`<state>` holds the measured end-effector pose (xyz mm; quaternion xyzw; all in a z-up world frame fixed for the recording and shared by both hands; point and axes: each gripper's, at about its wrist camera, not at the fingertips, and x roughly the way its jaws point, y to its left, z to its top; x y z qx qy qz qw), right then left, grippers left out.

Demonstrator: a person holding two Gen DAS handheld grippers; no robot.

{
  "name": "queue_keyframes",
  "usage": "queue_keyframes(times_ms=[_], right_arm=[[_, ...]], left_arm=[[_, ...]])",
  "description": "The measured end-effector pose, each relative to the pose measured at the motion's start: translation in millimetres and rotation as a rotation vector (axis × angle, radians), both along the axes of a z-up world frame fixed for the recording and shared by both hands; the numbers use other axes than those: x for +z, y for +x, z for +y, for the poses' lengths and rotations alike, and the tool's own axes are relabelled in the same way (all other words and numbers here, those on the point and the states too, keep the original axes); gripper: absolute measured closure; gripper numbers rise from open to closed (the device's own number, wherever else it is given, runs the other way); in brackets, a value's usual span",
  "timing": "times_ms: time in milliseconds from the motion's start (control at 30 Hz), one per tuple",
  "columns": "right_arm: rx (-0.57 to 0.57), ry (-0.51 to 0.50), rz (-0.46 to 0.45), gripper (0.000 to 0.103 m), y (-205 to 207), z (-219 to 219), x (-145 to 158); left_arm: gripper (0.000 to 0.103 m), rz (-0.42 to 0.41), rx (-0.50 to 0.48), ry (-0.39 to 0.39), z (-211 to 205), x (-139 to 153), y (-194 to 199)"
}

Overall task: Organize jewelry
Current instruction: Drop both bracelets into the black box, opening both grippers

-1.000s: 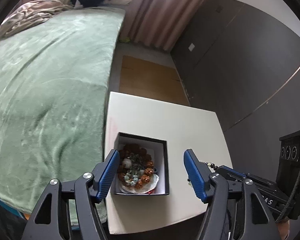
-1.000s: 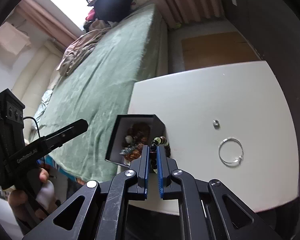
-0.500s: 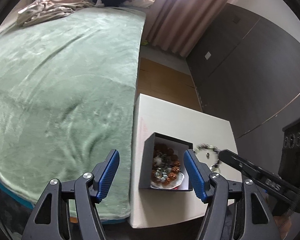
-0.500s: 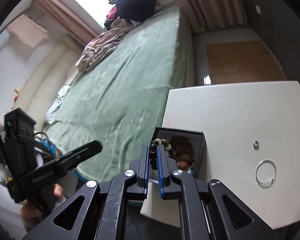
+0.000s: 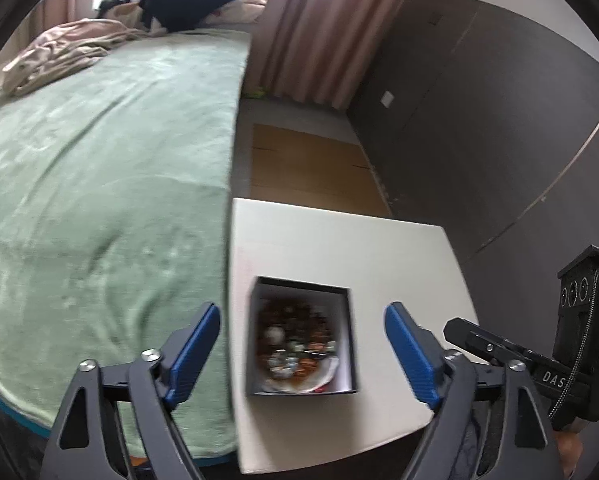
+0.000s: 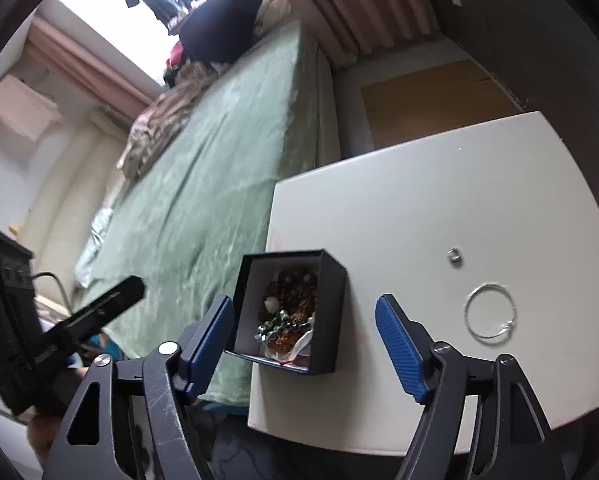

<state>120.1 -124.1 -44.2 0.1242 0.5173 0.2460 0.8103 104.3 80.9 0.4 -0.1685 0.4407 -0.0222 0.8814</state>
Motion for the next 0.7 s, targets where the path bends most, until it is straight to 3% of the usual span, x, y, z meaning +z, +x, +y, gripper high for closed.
queue_keyframes(times_ms=[133,533,700], right_arm=[[-0.049,0.000,-0.021,0.008,-0.8,-30.0,7.9],[-0.183,-0.014,-0.071,0.004,2.4,-117.8,18.4],[-0.227,-0.027,-0.091,0.004,0.1,-151.7,19.8]], left_arm=[[0.010,-0.004,-0.040,0.003,-23.4,1.2,10.0],[0.008,0.020,-0.212,0.048,-108.9,-0.6,47.8],[0.008,0.040,-0.233,0.055,-134.5,-6.0,66.2]])
